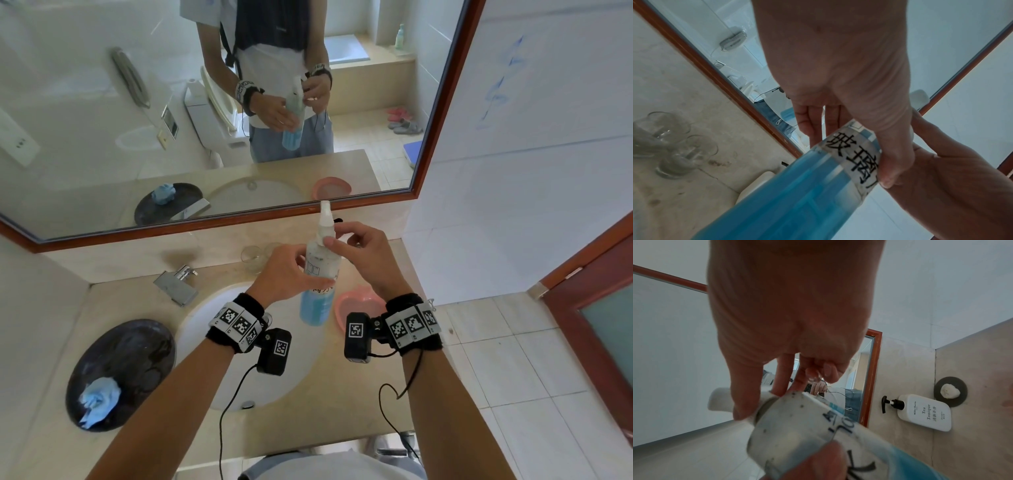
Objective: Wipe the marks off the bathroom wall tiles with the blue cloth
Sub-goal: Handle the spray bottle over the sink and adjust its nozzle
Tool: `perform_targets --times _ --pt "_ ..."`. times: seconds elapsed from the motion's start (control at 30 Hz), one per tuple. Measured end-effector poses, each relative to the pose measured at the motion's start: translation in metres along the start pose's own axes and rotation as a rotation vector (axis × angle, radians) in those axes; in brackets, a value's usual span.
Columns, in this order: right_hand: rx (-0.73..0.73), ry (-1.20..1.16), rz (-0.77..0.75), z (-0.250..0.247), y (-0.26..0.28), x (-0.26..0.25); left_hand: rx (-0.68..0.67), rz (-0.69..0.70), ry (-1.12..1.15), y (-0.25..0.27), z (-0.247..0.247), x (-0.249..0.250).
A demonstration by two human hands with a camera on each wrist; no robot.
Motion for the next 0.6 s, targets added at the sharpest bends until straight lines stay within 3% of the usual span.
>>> perform_targets --times 0.43,0.6 --pt "0.140 0.068 -0.029 -0.021 0.003 -0.010 0.117 -0.008 -0.051 0.003 -0.011 0.002" --pt "0.033 0.110 0.004 -0.012 0.004 -0.014 0.121 -0.017 -0.044 0.004 -0.009 0.003"
Point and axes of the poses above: each hand's wrist, its own y-axis away from the middle knuckle, its own z-axis out of the palm, x = y × z, the point moved 7 cm from there along -y, towards the middle knuckle, and after that the axes turned 3 degrees about -y, right-handed, at the moved point
